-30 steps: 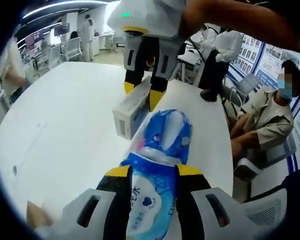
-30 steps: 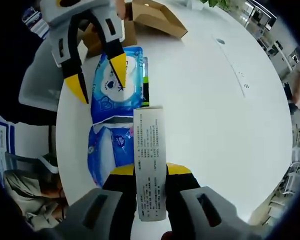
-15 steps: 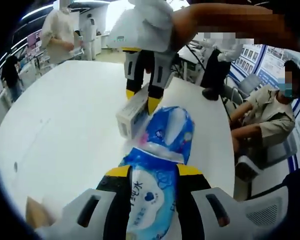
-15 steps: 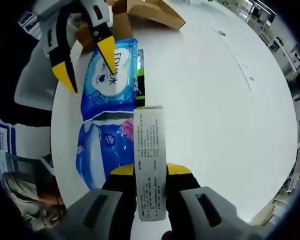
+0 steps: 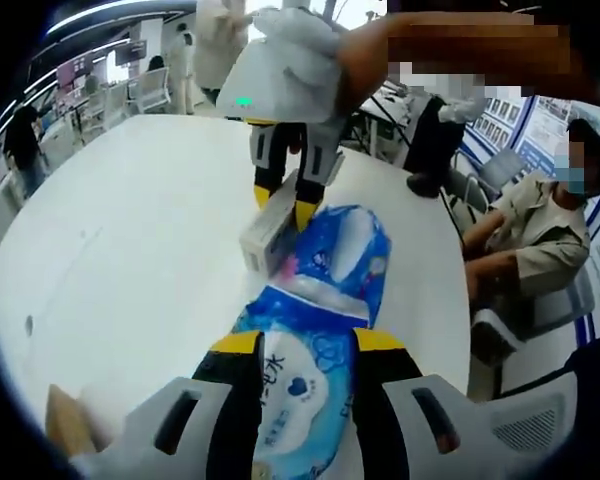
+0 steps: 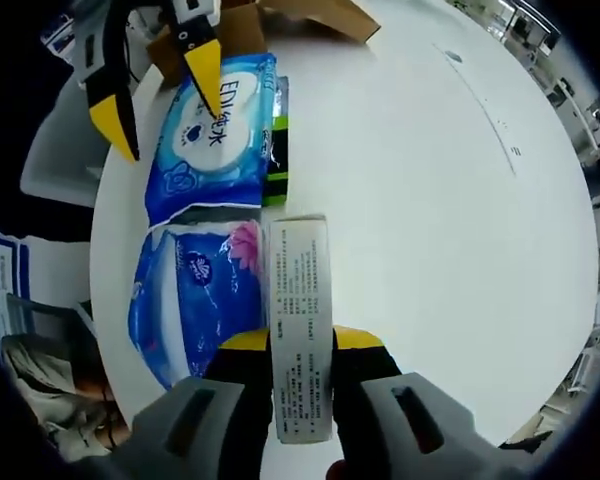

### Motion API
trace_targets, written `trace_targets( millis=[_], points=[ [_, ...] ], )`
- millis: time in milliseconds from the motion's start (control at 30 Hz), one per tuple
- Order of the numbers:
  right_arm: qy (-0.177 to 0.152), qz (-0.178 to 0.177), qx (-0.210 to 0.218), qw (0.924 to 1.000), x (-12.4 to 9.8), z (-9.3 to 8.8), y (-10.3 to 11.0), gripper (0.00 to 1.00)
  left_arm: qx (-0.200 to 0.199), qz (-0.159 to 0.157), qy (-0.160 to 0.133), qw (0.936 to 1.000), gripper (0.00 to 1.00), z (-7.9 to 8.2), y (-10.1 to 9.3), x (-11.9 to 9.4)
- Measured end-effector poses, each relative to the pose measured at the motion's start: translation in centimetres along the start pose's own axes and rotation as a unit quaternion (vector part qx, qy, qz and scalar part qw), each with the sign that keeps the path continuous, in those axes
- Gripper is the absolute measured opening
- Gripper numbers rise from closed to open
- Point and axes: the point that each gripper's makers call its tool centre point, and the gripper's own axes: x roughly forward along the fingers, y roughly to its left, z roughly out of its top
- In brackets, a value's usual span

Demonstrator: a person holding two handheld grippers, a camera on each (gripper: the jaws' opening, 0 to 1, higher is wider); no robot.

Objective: Operate the shoe box by opening the lid, removing the specified soft item, and placing it in the target area until the item is outside and the box remains undamaged.

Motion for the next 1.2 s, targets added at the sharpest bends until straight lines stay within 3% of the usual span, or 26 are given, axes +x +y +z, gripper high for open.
trace_targets(
  millis=[533, 833, 1200],
  points=[
    [-0.021, -0.01, 0.012, 0.9997, -1.3, 0.6, -0.1, 0.26, -0.003, 0.001, -0.006, 1.0, 0.32, 0.2, -0.2, -0.4],
    [-0.064, -0.058, 0.025, 0.9959, -5.9, 2.2, 0.4, 0.26, 0.0, 0.005, -0.023, 0.9997, 0.33, 1.0, -0.6, -1.8],
    [-0.088, -0.095, 0.036, 0.9909, -10.3, 4.6, 3.6, 0.23, 0.002, 0.007, -0.048, 0.9988, 0.33, 1.3, -2.3, -4.9]
  ],
)
